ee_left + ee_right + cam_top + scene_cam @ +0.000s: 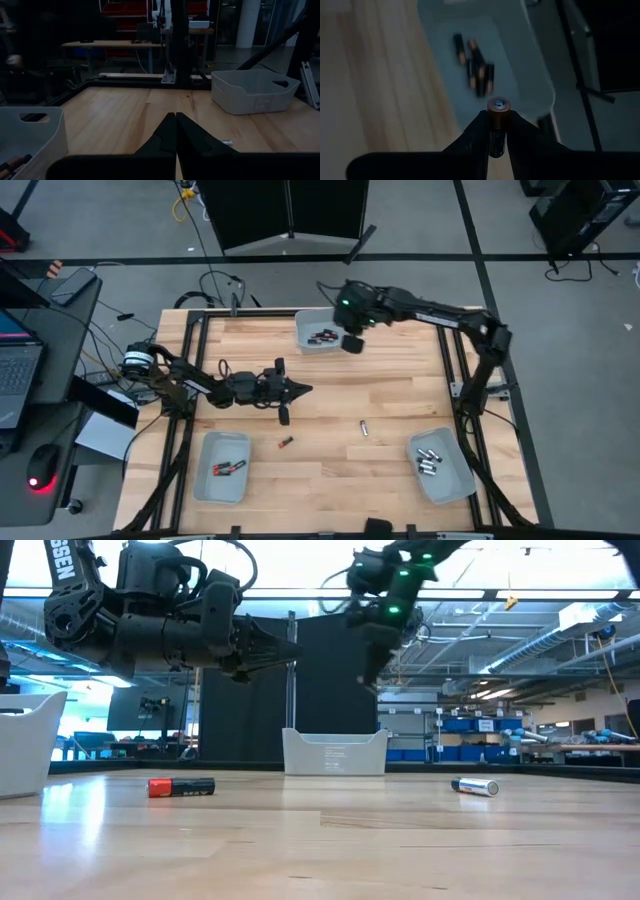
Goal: Sort batteries
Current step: Put the copper battery into the top gray bin
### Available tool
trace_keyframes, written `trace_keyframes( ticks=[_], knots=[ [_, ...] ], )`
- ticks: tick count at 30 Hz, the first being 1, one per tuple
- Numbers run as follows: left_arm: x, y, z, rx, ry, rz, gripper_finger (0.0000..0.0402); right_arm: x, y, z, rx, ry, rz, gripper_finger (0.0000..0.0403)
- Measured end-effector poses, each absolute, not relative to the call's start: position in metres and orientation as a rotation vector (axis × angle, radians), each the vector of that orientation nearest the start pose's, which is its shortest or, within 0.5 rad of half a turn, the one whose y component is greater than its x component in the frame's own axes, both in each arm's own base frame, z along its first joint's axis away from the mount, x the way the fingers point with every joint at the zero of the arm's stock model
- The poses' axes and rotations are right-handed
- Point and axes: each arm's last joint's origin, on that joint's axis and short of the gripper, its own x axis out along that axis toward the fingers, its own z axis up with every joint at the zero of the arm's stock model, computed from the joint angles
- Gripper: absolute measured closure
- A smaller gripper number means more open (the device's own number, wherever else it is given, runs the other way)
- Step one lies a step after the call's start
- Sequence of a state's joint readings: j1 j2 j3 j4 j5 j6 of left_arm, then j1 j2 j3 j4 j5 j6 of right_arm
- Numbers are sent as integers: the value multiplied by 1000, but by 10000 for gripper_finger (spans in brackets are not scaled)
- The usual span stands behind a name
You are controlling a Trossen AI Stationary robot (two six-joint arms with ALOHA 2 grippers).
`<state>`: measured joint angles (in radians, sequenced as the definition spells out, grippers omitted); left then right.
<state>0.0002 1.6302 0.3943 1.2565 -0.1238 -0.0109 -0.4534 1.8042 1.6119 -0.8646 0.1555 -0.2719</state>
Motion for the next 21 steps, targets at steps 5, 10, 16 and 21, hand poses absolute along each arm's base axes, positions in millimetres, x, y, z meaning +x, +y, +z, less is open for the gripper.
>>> trace_keyframes(
  ticks=[5,10,16,21],
  knots=[
    [269,4,158,-13,-23,124,396,381,-190,280,-61,1190,-387,347],
    [269,3,158,-13,-24,118,396,411,-208,256,-29,1278,-374,347],
    [269,3,158,-13,-23,118,396,427,-229,217,73,1370,-398,347],
    [269,3,157,-13,-22,117,396,427,-242,195,177,1393,-424,347]
  ],
)
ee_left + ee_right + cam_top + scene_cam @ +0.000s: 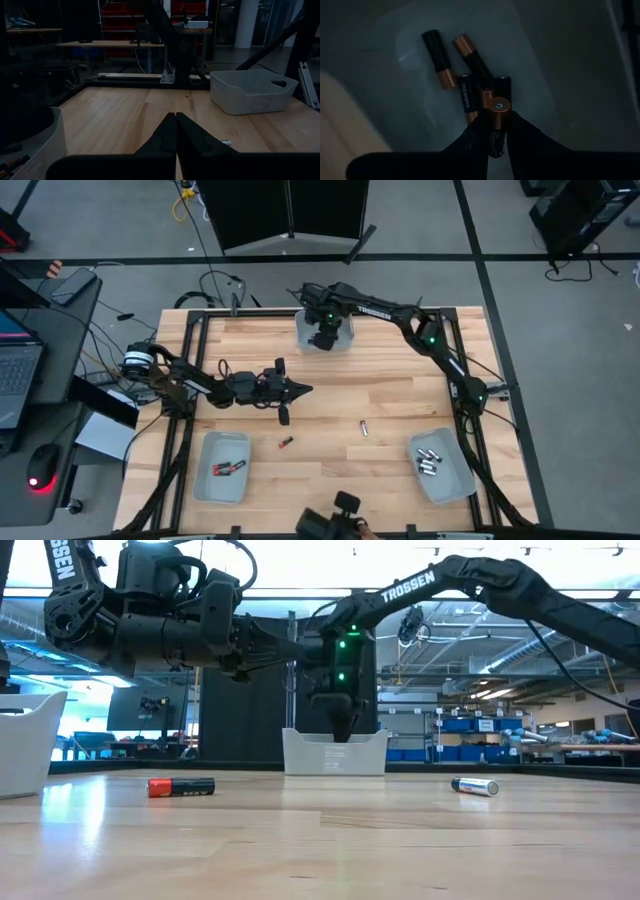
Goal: Sort batteries
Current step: Put the copper battery into the top gray bin, then put the red battery into the bottom left gray bin
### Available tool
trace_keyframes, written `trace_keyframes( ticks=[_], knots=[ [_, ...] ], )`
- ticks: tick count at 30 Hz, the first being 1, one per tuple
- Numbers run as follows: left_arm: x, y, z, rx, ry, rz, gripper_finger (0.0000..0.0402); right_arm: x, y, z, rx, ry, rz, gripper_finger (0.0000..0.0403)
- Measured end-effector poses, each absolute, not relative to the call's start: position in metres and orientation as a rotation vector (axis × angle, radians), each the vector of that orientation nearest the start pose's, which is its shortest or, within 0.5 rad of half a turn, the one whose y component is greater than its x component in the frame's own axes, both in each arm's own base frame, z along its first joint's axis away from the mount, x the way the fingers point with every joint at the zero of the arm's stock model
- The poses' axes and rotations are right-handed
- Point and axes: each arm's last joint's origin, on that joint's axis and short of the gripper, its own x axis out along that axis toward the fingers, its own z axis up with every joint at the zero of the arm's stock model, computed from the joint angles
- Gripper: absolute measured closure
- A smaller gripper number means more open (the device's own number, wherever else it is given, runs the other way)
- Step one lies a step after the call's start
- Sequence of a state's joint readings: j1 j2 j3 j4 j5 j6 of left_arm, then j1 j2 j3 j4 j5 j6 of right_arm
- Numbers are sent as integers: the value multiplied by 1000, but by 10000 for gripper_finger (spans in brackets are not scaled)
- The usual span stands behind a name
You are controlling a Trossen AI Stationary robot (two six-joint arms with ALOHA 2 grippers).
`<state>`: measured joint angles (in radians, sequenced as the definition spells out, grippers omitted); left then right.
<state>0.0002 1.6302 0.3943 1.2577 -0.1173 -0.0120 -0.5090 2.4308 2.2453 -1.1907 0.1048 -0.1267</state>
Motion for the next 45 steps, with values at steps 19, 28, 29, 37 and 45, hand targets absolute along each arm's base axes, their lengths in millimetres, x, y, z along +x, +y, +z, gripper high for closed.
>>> trace_keyframes(
  ticks=[19,28,29,37,45],
  knots=[
    [269,3,158,-14,-23,115,396,414,-262,187,529,1320,-644,345],
    [269,3,157,-17,-23,113,396,409,-260,168,581,1363,-660,337],
    [269,3,157,-20,-23,113,396,409,-260,167,581,1364,-660,333],
    [269,3,157,-28,-20,113,396,411,-261,165,548,1351,-636,316],
    [269,3,157,-28,-19,113,396,414,-254,170,478,1387,-594,282]
  ],
)
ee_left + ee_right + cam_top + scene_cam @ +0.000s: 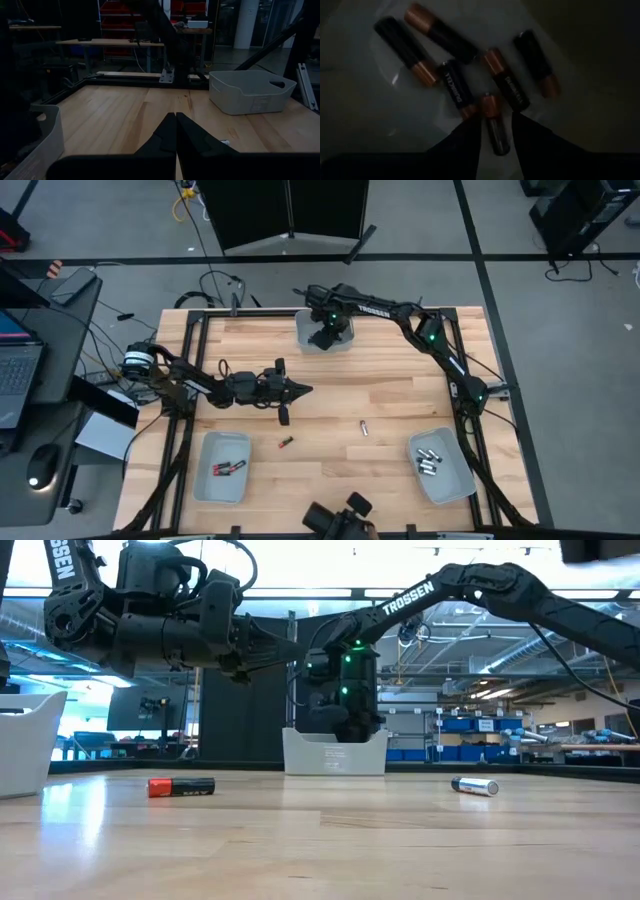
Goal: Sort batteries
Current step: Put the red battery into the bottom left gray bin
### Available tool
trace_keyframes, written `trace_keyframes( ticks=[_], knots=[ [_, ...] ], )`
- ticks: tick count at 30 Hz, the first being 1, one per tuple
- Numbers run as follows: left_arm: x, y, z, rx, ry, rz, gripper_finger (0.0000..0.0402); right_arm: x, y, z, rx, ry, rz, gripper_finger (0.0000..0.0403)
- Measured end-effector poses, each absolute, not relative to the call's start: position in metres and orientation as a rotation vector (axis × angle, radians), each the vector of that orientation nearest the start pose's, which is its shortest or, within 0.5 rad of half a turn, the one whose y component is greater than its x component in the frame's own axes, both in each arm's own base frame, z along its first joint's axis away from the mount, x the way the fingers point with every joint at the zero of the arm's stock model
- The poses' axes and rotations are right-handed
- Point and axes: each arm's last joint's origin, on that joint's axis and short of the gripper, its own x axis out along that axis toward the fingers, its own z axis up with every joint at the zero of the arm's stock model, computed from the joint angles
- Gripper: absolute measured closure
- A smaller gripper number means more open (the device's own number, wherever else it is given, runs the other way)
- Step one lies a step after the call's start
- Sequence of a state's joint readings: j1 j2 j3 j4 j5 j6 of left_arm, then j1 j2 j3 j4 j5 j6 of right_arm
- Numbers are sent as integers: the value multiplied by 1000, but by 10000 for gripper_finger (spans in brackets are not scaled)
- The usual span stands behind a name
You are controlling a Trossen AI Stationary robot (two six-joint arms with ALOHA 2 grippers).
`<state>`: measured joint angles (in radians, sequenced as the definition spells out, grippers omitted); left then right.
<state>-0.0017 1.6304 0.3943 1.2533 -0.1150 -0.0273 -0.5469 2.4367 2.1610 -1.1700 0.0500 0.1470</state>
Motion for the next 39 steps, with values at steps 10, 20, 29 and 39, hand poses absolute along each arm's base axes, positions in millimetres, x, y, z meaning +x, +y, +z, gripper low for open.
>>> trace_keyframes(
  ticks=[10,20,29,39],
  knots=[
    [269,3,157,-28,-19,113,396,423,-246,215,328,1355,-529,242],
    [269,3,156,-28,-10,114,396,417,-222,255,207,1346,-421,312],
    [269,3,156,-40,-10,114,396,435,-212,252,128,1243,-383,389],
    [269,3,155,-57,-3,113,396,454,-200,252,78,1122,-313,398]
  ],
)
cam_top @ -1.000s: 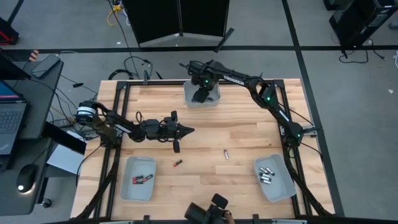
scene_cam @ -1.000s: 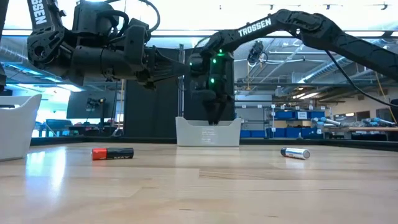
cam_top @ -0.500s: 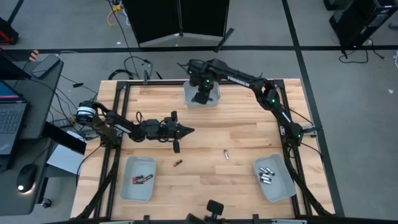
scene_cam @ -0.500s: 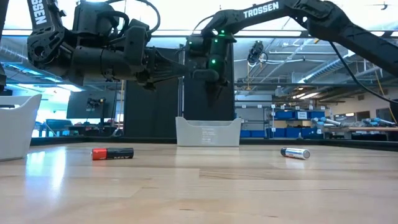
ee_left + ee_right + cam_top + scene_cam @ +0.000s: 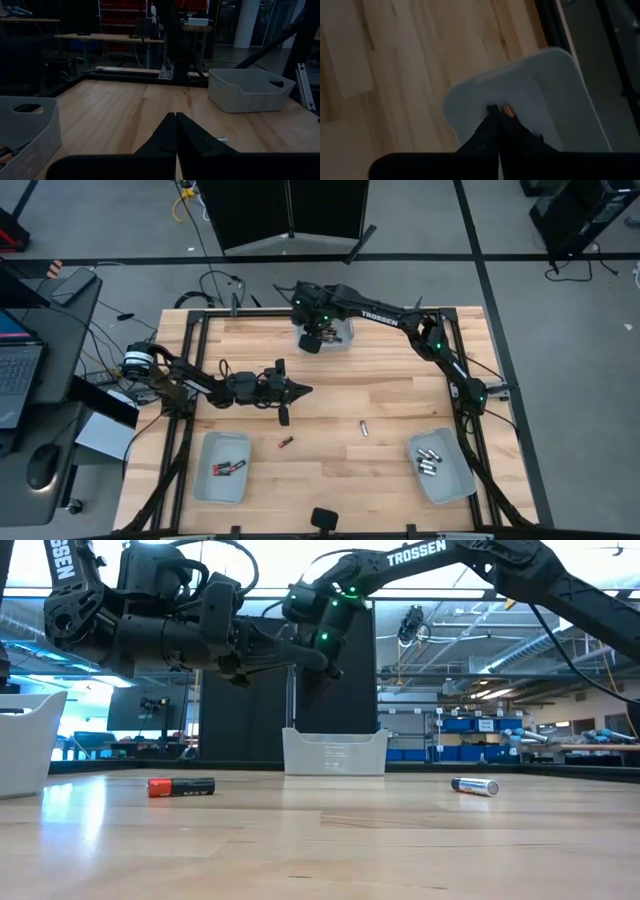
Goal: Sort batteries
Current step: Put the red battery into the bottom left gray bin
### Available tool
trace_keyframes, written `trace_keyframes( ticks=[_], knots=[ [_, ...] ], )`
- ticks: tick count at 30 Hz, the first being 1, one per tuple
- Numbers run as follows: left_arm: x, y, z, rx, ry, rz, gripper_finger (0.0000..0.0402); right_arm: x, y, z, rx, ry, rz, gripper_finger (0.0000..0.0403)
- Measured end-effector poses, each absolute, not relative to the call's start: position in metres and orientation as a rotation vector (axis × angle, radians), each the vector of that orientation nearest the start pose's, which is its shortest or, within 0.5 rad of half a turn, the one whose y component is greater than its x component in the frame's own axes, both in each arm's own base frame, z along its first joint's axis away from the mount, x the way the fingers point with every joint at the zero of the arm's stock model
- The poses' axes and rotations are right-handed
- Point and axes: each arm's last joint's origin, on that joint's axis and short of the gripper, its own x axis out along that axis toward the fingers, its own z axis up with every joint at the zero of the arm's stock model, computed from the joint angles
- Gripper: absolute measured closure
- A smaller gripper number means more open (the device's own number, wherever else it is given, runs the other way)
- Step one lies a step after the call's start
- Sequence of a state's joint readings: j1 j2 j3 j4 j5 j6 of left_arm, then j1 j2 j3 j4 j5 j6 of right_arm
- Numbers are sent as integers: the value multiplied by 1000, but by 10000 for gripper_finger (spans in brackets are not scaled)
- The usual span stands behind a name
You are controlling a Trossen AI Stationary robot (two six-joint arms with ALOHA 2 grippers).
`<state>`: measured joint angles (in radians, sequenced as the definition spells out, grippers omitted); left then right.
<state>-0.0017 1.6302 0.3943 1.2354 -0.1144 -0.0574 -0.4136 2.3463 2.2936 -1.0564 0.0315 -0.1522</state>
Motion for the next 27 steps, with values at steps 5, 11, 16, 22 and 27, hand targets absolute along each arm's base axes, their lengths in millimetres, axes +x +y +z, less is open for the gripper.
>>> trace_keyframes(
  ticks=[5,11,16,22,27],
  knots=[
    [269,3,155,-58,-2,112,396,459,-198,251,72,1074,-302,399],
    [269,3,155,-60,0,109,396,462,-192,224,82,1079,-296,400],
    [269,3,154,-60,9,109,396,451,-182,210,81,1078,-301,400],
    [269,3,154,-61,7,109,396,419,-164,220,105,936,-337,400],
    [269,3,155,-64,5,101,396,378,-143,221,138,835,-372,400]
  ],
)
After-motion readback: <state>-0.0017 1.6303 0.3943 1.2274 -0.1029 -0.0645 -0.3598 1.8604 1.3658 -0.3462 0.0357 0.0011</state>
